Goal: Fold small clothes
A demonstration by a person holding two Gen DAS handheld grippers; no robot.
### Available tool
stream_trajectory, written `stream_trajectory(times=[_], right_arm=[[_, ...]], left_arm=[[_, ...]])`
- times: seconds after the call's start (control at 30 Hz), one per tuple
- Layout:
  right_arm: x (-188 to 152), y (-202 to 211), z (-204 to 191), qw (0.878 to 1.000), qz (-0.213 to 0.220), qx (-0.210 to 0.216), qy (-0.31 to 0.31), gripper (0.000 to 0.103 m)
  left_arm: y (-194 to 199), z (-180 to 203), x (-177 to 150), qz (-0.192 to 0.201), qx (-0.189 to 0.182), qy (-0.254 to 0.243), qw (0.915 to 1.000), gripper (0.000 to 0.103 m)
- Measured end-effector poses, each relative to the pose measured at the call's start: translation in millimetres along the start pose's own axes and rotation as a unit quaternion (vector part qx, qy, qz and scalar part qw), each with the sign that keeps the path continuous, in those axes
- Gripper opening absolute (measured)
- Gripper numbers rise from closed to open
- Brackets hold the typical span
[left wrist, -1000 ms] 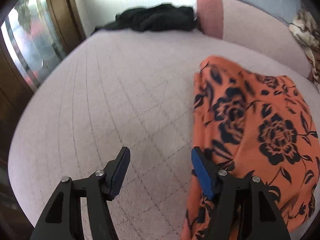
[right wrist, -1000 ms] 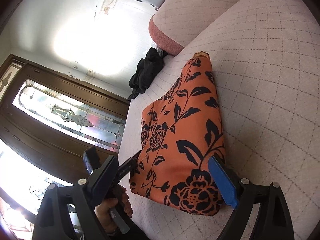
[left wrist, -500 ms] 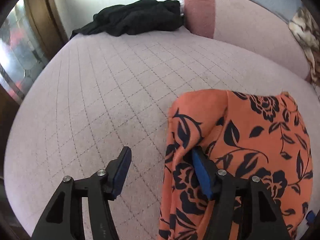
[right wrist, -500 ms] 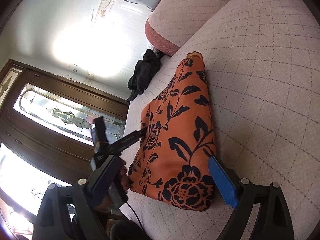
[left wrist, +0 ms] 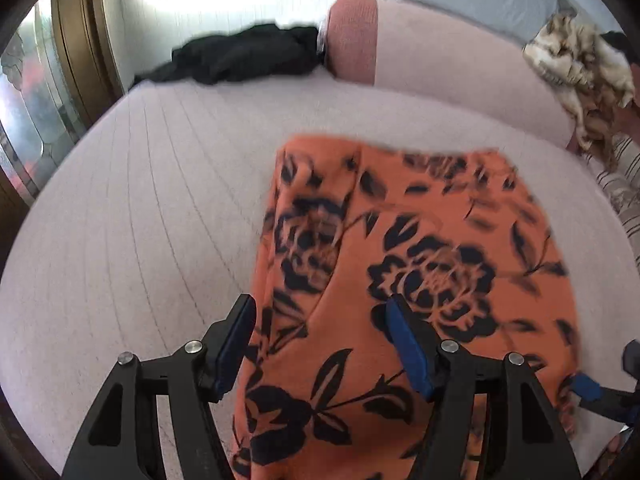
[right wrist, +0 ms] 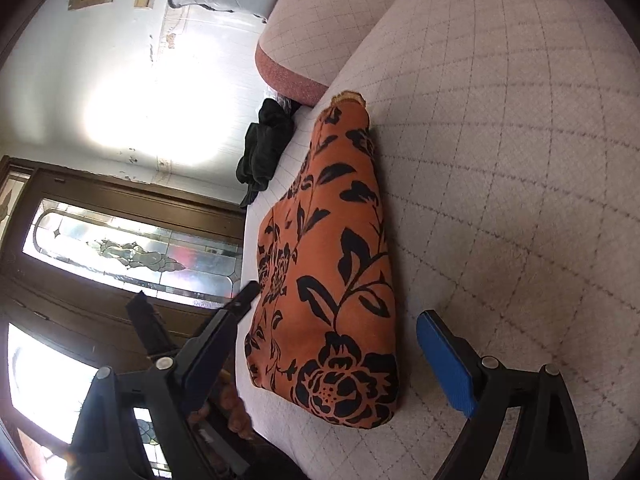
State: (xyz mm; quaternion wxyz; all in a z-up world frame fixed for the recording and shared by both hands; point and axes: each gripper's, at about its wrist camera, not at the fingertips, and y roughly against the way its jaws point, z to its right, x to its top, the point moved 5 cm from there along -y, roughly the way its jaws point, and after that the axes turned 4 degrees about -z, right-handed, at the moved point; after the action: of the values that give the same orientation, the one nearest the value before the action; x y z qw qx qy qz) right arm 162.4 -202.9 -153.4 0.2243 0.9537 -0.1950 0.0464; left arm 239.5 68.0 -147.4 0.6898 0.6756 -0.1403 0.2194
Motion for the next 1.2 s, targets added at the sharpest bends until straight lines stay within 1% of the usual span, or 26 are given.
stream_trajectory(times=[0.03,0.07,0.17,0.27,0.3,0.33,0.37,0.4,0.43,0.47,0.5,0.53,0.57,0.6,0.67,0.7,0.73,0.8,0.9,0.93,0.97,1.0,1.03,1.07,1.1,1.2], right_arm=[[-1,-6,3,1.0,-0.007,-0.01,-0.004,0.093],[-1,-10,2,1.0,-0.009,-0.023,0.001,0.093],[3,-28,-9,0.999,-0.033,-0.005,0.004,0.094],[10,-47,-4,0.998,-0.047,-0.049,-0.005,0.091],[13,-48,-5,0.998,-0.04,-0.055,-0.005,0.086],[15,-49,-6,0.997,-0.039,-0.062,0.0,0.07],[14,-50,-7,0.997,-0.042,-0.068,0.003,0.06],[13,-49,-8,0.996,-0.043,-0.073,0.006,0.039],[11,-47,-13,0.995,-0.041,-0.089,0.023,0.037],[8,-45,-21,0.992,-0.036,-0.114,0.05,0.036],[5,-44,-29,0.983,-0.029,-0.157,0.089,0.035],[1,-51,-34,0.968,-0.033,-0.208,0.134,0.035],[-3,-58,-32,0.956,-0.042,-0.242,0.159,0.035],[-1,-60,-31,0.955,-0.039,-0.248,0.158,0.038],[6,-52,-31,0.972,-0.039,-0.202,0.113,0.048],[11,-44,-32,0.981,-0.034,-0.167,0.088,0.061],[16,-34,-32,0.988,-0.018,-0.135,0.069,0.07],[29,-21,-27,0.994,0.007,-0.1,0.036,0.077],[54,-33,-8,0.998,0.001,-0.055,-0.026,0.079],[61,-42,1,0.998,-0.009,-0.04,-0.053,0.075],[66,-52,6,0.997,-0.019,-0.027,-0.073,0.065],[67,-57,2,0.997,-0.025,-0.033,-0.069,0.04],[66,-57,-13,0.998,-0.022,-0.047,-0.028,0.034],[64,-53,-29,0.998,-0.015,-0.059,0.014,0.033],[65,-49,-33,0.997,-0.006,-0.068,0.026,0.032],[62,-64,-5,0.99,-0.018,-0.139,0.017,0.032]], left_arm=[[-2,-7,-3,0.022,-0.023,0.022,0.9993,0.077],[-5,-13,-5,0.027,-0.023,0.032,0.9988,0.082],[-8,-18,-5,0.021,-0.047,0.051,0.9974,0.084],[-5,-13,-6,0.037,-0.031,0.029,0.9984,0.084],[-5,-13,-6,0.041,-0.028,0.027,0.9984,0.084],[-4,-13,-6,0.04,-0.031,0.03,0.9982,0.084],[-3,-14,-9,0.036,-0.038,0.037,0.9979,0.084],[-4,-16,-9,0.03,-0.048,0.046,0.9973,0.084],[-5,-17,-9,0.025,-0.056,0.054,0.9967,0.084],[-4,-17,-11,0.025,-0.058,0.054,0.9966,0.084],[-4,-17,-11,0.025,-0.056,0.051,0.9968,0.084],[-4,-16,-12,0.025,-0.054,0.048,0.997,0.084],[-5,-15,-11,0.026,-0.053,0.047,0.9972,0.084],[-5,-14,-10,0.028,-0.052,0.048,0.9971,0.084],[-5,-15,-9,0.024,-0.057,0.054,0.9966,0.084],[-4,-15,-10,0.022,-0.059,0.057,0.9964,0.084],[-4,-14,-9,0.022,-0.058,0.057,0.9964,0.084],[-3,-11,-10,0.02,-0.057,0.058,0.9965,0.084],[0,-15,-11,0.017,-0.062,0.061,0.996,0.084],[-1,-15,-11,0.016,-0.065,0.061,0.9959,0.084],[-2,-15,-11,0.017,-0.065,0.061,0.9959,0.084],[-1,-17,-11,0.017,-0.067,0.063,0.9956,0.084],[-3,-18,-10,0.015,-0.071,0.067,0.9951,0.084],[-3,-18,-10,0.015,-0.073,0.069,0.9948,0.084],[-1,-19,-10,0.015,-0.073,0.069,0.9949,0.084],[-3,-17,-10,0.015,-0.063,0.061,0.9961,0.085]])
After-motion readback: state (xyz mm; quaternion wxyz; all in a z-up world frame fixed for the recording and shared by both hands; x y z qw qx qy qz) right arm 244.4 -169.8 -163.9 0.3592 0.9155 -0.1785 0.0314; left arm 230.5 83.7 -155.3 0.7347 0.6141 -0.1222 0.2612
